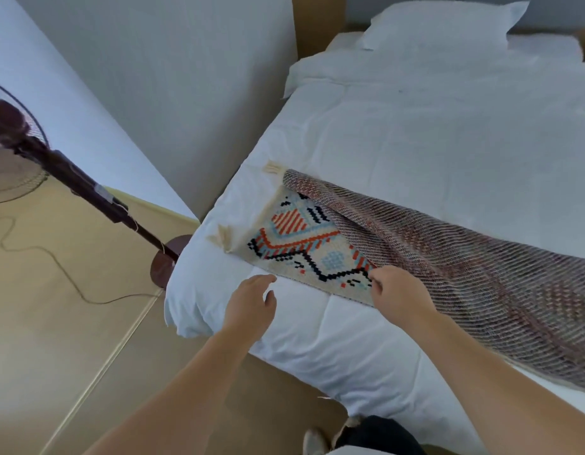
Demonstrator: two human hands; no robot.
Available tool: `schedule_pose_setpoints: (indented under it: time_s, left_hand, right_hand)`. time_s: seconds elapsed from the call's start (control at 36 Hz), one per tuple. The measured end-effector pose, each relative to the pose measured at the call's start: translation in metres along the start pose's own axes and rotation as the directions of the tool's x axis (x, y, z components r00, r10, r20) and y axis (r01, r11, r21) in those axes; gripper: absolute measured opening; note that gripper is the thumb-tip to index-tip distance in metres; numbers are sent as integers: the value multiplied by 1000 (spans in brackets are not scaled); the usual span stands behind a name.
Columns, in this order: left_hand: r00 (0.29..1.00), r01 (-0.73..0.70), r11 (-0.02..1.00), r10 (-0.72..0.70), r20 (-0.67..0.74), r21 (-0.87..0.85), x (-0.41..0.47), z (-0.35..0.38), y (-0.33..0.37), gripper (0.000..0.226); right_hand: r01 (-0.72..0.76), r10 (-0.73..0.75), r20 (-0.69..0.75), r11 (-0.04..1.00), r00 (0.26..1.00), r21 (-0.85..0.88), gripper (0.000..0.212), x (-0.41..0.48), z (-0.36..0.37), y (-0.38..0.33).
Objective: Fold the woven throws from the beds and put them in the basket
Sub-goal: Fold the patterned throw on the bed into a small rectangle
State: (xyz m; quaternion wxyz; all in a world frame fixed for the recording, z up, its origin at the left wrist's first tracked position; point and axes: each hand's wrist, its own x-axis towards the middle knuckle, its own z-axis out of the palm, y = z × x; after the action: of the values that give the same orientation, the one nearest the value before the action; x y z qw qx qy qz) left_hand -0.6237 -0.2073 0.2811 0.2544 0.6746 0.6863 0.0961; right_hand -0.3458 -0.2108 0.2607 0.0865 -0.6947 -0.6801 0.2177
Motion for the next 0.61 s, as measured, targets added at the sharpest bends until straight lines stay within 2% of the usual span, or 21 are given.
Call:
schedule_pose_setpoints:
  time_s: [0.14, 0.33, 0.44, 0.61]
  left_hand:
    - [1000, 21, 999, -21, 3, 47, 34, -5, -9, 37]
    - [998, -38, 991, 31, 58, 126, 92, -13, -18, 39]
    - [988, -120, 985, 106, 114, 123, 147, -11, -17, 36]
    - [951, -231, 970, 209, 226, 73, 261, 18, -31, 35]
  right_hand:
    - [-17, 16, 37, 1000, 999, 23, 26, 34, 10, -4]
    - [-53, 55, 88, 998, 995, -26, 23, 77, 10, -9]
    - [-113, 117, 97, 993, 988, -43, 24, 114, 19, -14]
    - [-192, 210, 157, 974, 965, -123, 12, 186, 53, -26]
